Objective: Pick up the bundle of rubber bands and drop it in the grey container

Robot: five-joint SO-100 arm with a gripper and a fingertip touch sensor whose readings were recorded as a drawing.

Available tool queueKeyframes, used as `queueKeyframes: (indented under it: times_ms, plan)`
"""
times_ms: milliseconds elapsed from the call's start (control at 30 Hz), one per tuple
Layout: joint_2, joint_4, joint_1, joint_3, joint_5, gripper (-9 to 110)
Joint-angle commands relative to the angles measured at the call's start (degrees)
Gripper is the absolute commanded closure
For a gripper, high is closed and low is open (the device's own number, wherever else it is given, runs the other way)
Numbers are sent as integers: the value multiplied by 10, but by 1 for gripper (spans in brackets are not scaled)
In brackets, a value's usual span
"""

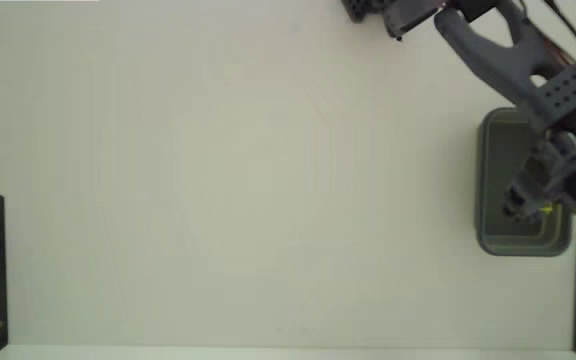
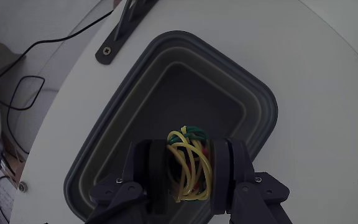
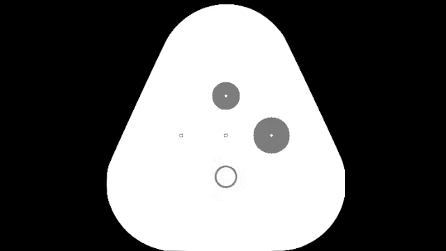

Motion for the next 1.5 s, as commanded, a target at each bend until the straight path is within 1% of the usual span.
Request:
queueKeyframes:
  times_ms: [0,900,933,1467]
  plan:
    - [44,-5,-12,7,3,66]
    - [44,-5,-12,7,3,66]
    - [44,-5,-12,7,3,-9]
    - [44,-5,-12,7,3,-9]
